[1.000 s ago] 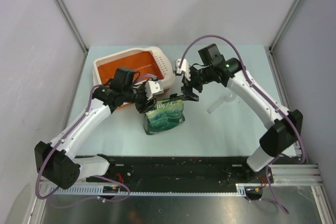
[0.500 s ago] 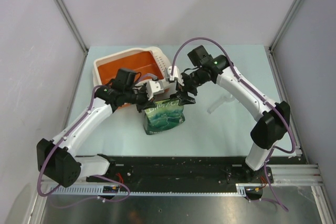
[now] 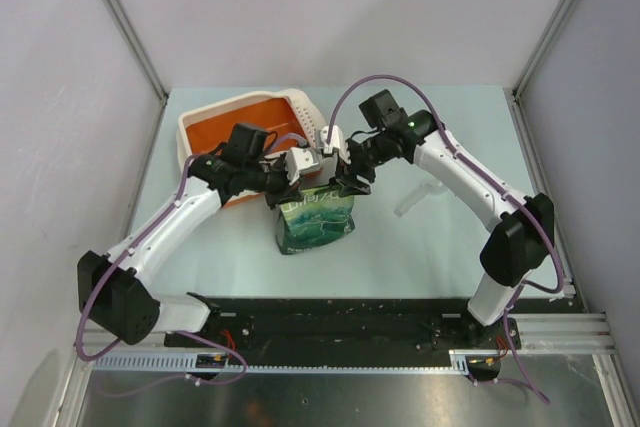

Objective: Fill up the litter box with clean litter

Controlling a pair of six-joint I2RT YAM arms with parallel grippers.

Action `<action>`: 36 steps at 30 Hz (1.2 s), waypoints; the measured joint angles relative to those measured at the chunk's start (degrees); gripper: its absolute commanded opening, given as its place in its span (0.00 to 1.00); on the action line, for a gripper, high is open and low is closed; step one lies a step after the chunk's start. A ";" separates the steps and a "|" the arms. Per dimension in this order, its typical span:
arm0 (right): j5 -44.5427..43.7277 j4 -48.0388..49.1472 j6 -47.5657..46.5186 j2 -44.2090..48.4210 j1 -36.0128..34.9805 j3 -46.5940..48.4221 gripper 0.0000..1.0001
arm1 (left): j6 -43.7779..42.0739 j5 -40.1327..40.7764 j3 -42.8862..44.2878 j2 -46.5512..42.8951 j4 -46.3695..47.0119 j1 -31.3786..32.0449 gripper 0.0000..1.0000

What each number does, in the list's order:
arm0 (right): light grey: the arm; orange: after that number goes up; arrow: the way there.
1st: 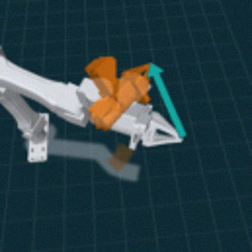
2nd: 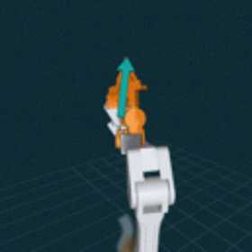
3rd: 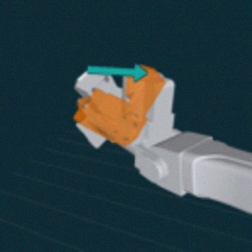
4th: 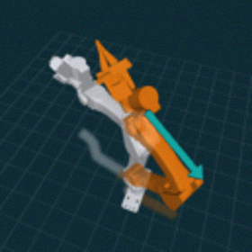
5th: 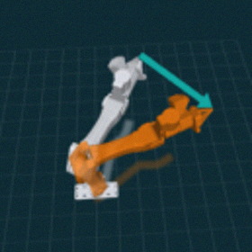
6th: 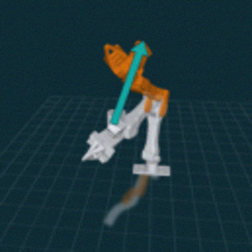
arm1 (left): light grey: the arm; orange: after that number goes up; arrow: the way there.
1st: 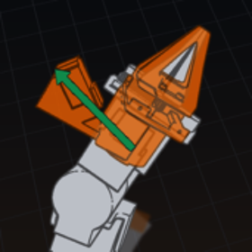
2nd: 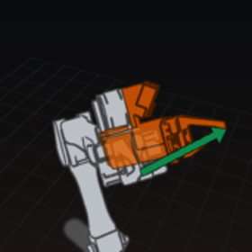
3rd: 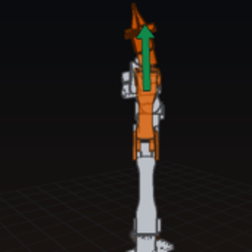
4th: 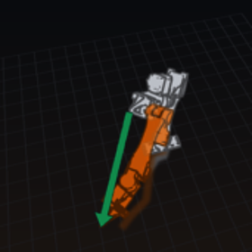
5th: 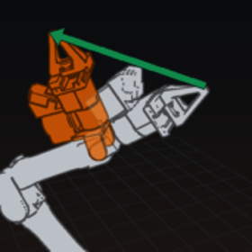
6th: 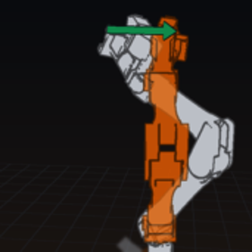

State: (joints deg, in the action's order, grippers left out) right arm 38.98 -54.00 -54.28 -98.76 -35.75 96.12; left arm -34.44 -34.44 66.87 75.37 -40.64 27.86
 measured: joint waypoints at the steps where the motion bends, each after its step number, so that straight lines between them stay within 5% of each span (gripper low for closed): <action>1: -0.13 0.50 0.26 0.26 -0.02 -0.39 0.64 | -0.02 0.09 0.00 -0.02 -0.02 0.00 0.00; 2: -0.22 0.94 0.55 0.50 -0.02 -0.76 0.63 | -0.04 0.20 0.00 -0.02 -0.02 0.02 0.01; 6: -0.55 3.39 1.36 1.60 -0.11 -2.51 0.59 | -0.22 0.68 0.00 -0.02 0.37 0.20 0.35; 10: -0.50 4.76 1.68 1.62 -0.07 -2.56 0.55 | -0.46 1.27 0.00 -0.79 4.09 0.20 0.48; 18: 0.09 5.49 1.01 1.62 -0.55 -2.56 0.52 | -0.37 1.81 -1.46 -3.48 8.15 0.11 0.53; 21: 0.57 5.49 0.13 1.62 -0.68 -2.56 0.42 | -0.15 1.90 -3.08 -5.16 8.55 -0.13 0.53; 27: 1.64 4.90 -2.32 1.60 -0.79 -2.34 0.02 | 0.07 2.36 -6.14 -8.20 8.79 -0.57 0.53; 36: 4.15 2.14 -0.52 1.46 1.90 2.49 0.00 | 0.59 2.43 -7.15 -8.63 8.83 -1.05 0.53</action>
State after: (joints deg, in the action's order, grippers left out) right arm 43.13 -51.86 -54.81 -97.30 -33.85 98.61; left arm -33.85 -32.01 59.72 66.74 -31.81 26.81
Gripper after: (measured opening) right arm 0.067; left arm 0.528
